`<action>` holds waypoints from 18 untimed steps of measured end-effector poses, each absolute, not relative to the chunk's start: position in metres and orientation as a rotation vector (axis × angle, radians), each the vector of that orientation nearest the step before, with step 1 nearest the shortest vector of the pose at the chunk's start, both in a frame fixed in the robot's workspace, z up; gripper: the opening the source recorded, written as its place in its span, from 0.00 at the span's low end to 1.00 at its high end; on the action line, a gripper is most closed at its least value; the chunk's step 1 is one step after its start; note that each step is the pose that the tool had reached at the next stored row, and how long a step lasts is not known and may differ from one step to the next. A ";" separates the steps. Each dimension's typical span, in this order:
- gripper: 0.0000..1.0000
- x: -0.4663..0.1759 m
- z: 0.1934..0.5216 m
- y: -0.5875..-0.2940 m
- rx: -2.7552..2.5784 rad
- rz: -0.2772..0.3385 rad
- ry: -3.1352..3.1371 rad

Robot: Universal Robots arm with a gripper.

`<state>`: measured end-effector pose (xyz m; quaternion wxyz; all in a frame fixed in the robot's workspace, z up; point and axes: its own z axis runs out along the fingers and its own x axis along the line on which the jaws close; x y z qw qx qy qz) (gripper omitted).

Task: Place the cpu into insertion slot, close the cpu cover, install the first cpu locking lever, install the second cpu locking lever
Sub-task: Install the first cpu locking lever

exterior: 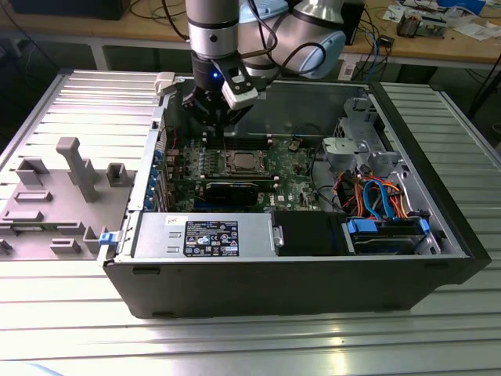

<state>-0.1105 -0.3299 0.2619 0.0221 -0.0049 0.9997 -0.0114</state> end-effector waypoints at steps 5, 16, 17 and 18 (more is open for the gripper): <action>0.11 -0.118 0.261 -0.325 -0.015 -0.033 3.098; 0.11 -0.120 0.260 -0.310 -0.018 -0.030 3.098; 0.11 -0.119 0.260 -0.308 -0.018 -0.031 3.098; 0.11 -0.119 0.260 -0.307 -0.018 -0.031 3.098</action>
